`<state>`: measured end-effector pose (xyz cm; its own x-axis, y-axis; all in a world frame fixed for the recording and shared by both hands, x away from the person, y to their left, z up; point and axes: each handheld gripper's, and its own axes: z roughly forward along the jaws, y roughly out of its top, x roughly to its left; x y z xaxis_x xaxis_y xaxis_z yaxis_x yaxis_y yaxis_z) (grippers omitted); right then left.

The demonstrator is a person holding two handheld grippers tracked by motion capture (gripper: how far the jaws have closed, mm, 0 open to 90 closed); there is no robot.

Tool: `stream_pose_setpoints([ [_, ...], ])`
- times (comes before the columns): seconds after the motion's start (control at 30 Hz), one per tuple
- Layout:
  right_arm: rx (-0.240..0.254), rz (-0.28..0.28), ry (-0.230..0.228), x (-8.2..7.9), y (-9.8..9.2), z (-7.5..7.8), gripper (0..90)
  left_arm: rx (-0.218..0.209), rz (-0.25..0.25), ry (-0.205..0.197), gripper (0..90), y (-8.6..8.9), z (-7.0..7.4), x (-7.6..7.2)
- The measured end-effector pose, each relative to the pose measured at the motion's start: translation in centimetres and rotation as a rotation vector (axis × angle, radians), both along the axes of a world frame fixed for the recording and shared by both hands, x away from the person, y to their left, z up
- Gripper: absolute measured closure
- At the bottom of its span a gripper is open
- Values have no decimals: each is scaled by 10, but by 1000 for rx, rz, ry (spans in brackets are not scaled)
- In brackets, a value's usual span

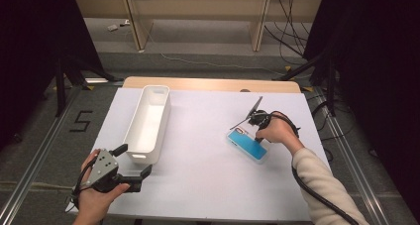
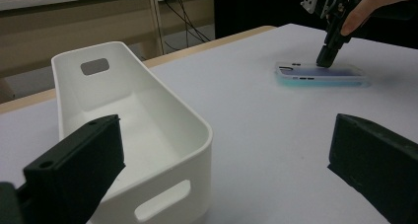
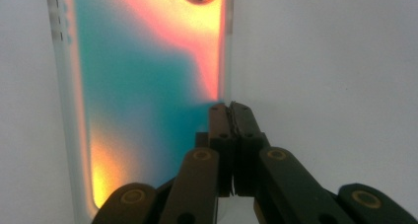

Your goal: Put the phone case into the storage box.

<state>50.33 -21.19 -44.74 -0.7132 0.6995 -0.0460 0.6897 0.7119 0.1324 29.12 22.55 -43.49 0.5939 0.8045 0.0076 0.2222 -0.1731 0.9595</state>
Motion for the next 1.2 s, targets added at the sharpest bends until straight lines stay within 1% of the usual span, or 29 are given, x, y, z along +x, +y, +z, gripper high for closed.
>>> stream_pose_setpoints([
  [0.03, 19, -10, -17, -1, -1, 1, 897, 1, 1, 0, 0, 0, 0, 0],
  [0.1, 27, -25, -18, -2, -1, 2, 897, 1, 1, 0, 0, 0, 0, 0],
  [0.13, 45, -21, -44, -3, -3, 4, 897, 1, 1, -1, 0, 0, 0, 0],
  [0.2, 66, -32, -64, -4, -5, 6, 897, 0, 2, 0, 0, 0, 0, 0],
  [0.23, 69, -47, -62, -5, -4, 8, 897, 1, 1, -1, 0, 0, 0, 0],
  [0.27, 74, -41, -70, -6, -5, 10, 897, 1, 1, -1, 0, 0, 0, 0],
  [0.3, 93, -62, -81, -8, -5, 11, 897, 1, 1, 2, 0, 0, 0, 0],
  [0.33, 101, -51, -104, -8, -7, 13, 897, 0, 1, 2, 0, 0, 0, 0],
  [0.37, 101, -51, -104, -8, -7, 13, 897, 0, 1, 2, 0, 0, 0, 0],
  [0.4, 115, -72, -112, -9, -7, 14, 897, 0, 1, 2, 0, 0, 0, 0],
  [0.47, 167, -100, -153, -14, -9, 18, 897, -1, 1, 3, 0, 0, 0, 0],
  [0.53, 173, -89, -157, -14, -11, 20, 897, 0, 2, 2, 0, 0, 0, 0],
  [0.57, 178, -107, -169, -15, -11, 22, 897, 1, 1, 3, 0, 0, 0, 0],
  [0.6, 191, -100, -177, -16, -13, 24, 897, 0, 1, 4, 0, 0, 0, 0],
  [0.63, 208, -115, -198, -19, -14, 27, 897, 1, 2, 3, 0, 0, 0, 0],
  [0.73, 218, -116, -211, -21, -15, 29, 897, 2, 2, 2, 0, 0, 0, 0],
  [0.77, 231, -145, -230, -24, -15, 31, 897, 2, 3, 2, 0, -1, 0, 0],
  [0.8, 231, -145, -230, -24, -15, 31, 897, 1, 3, 3, 0, -1, 0, 0],
  [0.83, 240, -135, -246, -24, -16, 32, 897, -5, -1, 0, 0, -1, -1, 1],
  [0.87, 252, -155, -251, -25, -16, 33, 897, -4, 0, 0, 0, -1, -1, 1],
  [0.9, 258, -156, -259, -26, -16, 34, 897, -5, 0, 1, 0, -1, -1, 1],
  [0.93, 284, -160, -283, -28, -17, 36, 897, -5, -1, 0, 0, -1, -1, 1],
  [0.97, 293, -176, -289, -30, -17, 37, 897, -4, 0, 0, 0, -1, -1, 1],
  [1.0, 293, -176, -289, -30, -17, 37, 897, -5, 0, 1, 0, -1, -1, 1],
  [1.07, 309, -175, -326, -32, -18, 40, 896, -6, -1, 1, 0, -1, -1, 1],
  [1.1, 309, -175, -326, -32, -18, 40, 896, -5, 1, 0, 0, -1, -1, 1],
  [1.13, 317, -165, -342, -32, -19, 41, 897, -4, 0, 0, 0, -1, -1, 1],
  [1.17, 339, -189, -353, -35, -18, 43, 897, -4, 0, 0, 0, -1, -1, 1],
  [1.2, 339, -189, -353, -35, -18, 43, 897, -5, 1, 0, 0, -1, -1, 1],
])
